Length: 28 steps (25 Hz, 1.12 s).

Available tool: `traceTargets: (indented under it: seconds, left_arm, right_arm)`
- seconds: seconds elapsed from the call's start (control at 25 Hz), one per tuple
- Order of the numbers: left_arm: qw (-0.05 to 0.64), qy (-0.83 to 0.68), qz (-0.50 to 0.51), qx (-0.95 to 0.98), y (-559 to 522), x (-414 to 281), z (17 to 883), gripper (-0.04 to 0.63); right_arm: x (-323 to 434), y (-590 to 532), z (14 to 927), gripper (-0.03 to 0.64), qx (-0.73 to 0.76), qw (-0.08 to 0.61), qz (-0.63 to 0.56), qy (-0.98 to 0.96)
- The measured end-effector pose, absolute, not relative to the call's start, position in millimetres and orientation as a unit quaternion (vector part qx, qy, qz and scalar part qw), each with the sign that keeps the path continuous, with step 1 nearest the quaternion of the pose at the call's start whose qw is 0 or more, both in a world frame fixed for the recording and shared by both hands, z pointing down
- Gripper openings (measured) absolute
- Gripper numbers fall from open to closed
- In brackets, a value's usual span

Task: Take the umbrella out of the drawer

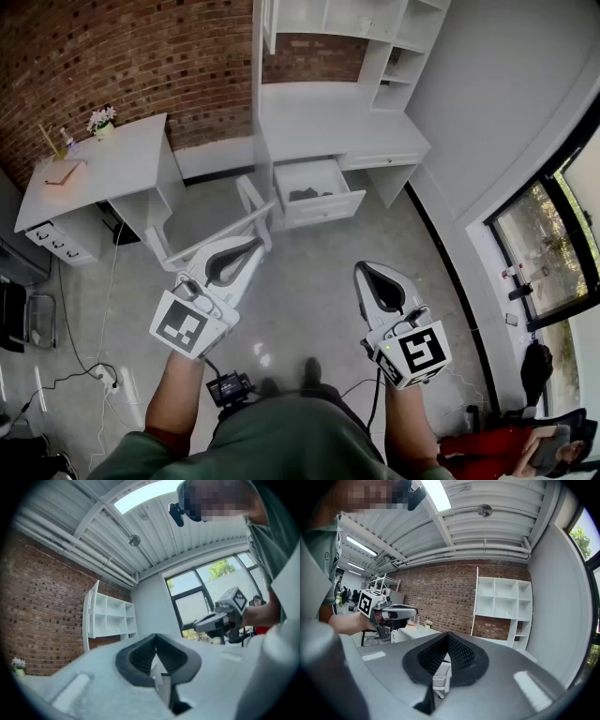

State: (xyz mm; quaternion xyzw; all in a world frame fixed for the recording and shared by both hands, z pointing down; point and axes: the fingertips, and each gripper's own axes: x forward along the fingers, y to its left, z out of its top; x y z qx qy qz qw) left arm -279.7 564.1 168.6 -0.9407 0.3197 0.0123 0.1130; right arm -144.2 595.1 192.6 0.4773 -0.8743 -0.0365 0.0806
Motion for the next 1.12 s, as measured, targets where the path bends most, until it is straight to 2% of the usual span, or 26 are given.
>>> traceTargets:
  seconds: [0.4,0.64,1.12]
  left_arm:
    - [0.123,0.318,0.009,-0.94,555.9,-276.2,168.9,0.003]
    - [0.115,0.309,0.01,-0.944,544.5,-264.7,172.9,0.003]
    - [0.108,0.318,-0.03,-0.942,465.0,-170.5,195.7,0.003]
  right_arm:
    - [-141.1,587.1,190.2,0.005,0.48,0.077,-0.039,-0.873]
    - [-132.9,572.8,190.1,0.006,0.474,0.046,-0.018,-0.879]
    - [-40.7,485.2,204.8,0.006,0.454,0.031,-0.003,-0.89]
